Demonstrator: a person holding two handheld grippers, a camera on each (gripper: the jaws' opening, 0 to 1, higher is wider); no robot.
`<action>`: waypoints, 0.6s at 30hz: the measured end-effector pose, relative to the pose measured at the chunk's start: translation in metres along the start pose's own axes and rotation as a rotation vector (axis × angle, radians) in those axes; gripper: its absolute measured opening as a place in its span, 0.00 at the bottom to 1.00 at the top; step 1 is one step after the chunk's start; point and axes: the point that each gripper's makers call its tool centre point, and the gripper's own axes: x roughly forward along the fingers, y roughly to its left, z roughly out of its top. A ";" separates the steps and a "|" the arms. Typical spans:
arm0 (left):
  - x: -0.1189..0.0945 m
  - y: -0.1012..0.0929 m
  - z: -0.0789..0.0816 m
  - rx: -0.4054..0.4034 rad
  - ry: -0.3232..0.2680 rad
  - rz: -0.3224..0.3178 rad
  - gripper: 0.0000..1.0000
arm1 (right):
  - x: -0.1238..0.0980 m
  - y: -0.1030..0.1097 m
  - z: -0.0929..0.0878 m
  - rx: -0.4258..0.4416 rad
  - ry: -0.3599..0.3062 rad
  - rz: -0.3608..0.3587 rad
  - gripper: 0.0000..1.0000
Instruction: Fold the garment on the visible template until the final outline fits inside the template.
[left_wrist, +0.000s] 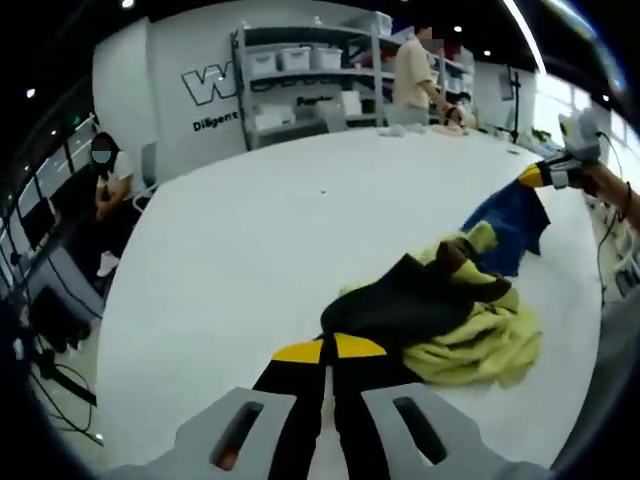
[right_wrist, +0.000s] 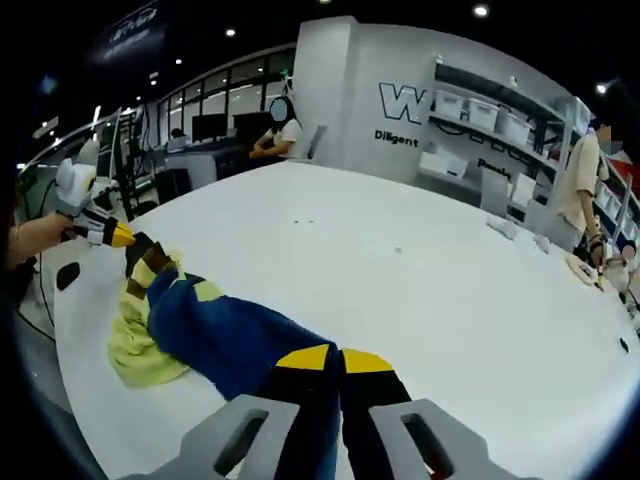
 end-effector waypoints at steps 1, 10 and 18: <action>-0.001 0.001 -0.001 -0.004 0.001 0.002 0.00 | -0.001 -0.002 0.000 -0.005 -0.001 -0.004 0.00; -0.012 0.011 -0.009 -0.022 0.009 0.036 0.00 | -0.008 -0.019 -0.010 -0.020 0.028 -0.052 0.00; -0.021 0.022 -0.014 -0.034 0.013 0.062 0.00 | -0.012 -0.032 -0.019 0.022 0.036 -0.088 0.00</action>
